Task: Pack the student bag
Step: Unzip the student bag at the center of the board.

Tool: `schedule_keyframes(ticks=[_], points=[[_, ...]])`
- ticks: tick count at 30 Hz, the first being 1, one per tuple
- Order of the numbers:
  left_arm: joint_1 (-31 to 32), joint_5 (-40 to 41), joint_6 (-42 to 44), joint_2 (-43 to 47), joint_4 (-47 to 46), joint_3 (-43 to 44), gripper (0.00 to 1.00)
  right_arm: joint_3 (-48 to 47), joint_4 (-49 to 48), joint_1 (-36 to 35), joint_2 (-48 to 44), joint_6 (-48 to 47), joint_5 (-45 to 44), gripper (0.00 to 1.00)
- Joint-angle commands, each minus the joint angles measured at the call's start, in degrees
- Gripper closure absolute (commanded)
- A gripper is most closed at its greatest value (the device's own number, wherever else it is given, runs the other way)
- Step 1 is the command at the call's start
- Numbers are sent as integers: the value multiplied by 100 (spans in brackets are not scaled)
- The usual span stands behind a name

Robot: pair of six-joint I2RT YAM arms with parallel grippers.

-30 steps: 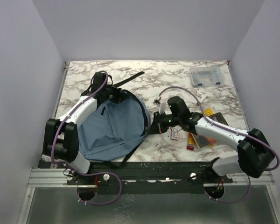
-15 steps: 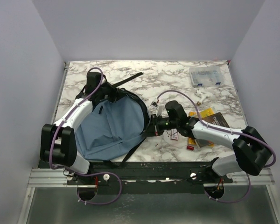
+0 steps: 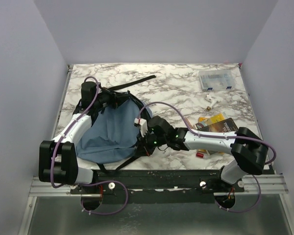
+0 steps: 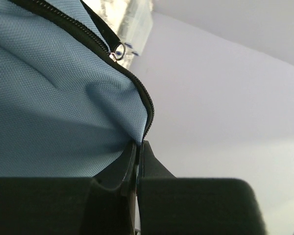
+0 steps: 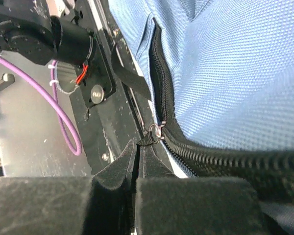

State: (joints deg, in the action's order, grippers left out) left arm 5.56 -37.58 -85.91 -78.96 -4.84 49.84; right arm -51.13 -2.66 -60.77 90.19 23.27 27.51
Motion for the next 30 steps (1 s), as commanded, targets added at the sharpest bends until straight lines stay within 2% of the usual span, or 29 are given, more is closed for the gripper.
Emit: schedule_keyframes(ticks=[1, 3, 8, 10, 11, 13, 15, 18, 21, 25, 27, 30], points=[[-178, 243, -920, 387, -1755, -114, 100, -218, 499, -233, 35, -254, -499, 99], [-236, 359, -1025, 515, -1792, -264, 100, -44, -147, -240, -106, 95, -725, 99], [-434, 165, -902, 484, -1785, -269, 100, 638, -818, -233, -758, 311, -1186, 100], [-483, 24, -368, 505, -1687, -270, 100, 834, -838, -225, -1065, 312, -1425, 99], [-486, -45, 130, 534, -1290, -213, 100, 907, -893, -197, -1177, 423, -1486, 99], [-485, -108, 1268, 516, -201, 19, 100, 1175, -1354, 18, -1346, 768, -1045, 99], [-486, 17, 2049, 588, 322, -42, 91, 1398, -1953, 150, -1386, 1078, -589, 100], [-425, 689, 3065, 823, 1302, -46, 62, 1425, -2124, 162, -1219, 1154, -458, 99], [-73, 1725, 3622, 1198, 2188, 36, 37, 1527, -2293, 246, -1086, 1274, -402, 100], [1034, 2761, 4067, 1453, 2959, 287, 33, 1809, -2835, 402, -1033, 1478, -61, 99], [1554, 2845, 4206, 1348, 2996, 385, 32, 1903, -3002, 443, -1059, 1488, 69, 99], [1997, 2472, 4315, 771, 3099, 658, 32, 2195, -3259, 476, -1228, 1479, 20, 99]])
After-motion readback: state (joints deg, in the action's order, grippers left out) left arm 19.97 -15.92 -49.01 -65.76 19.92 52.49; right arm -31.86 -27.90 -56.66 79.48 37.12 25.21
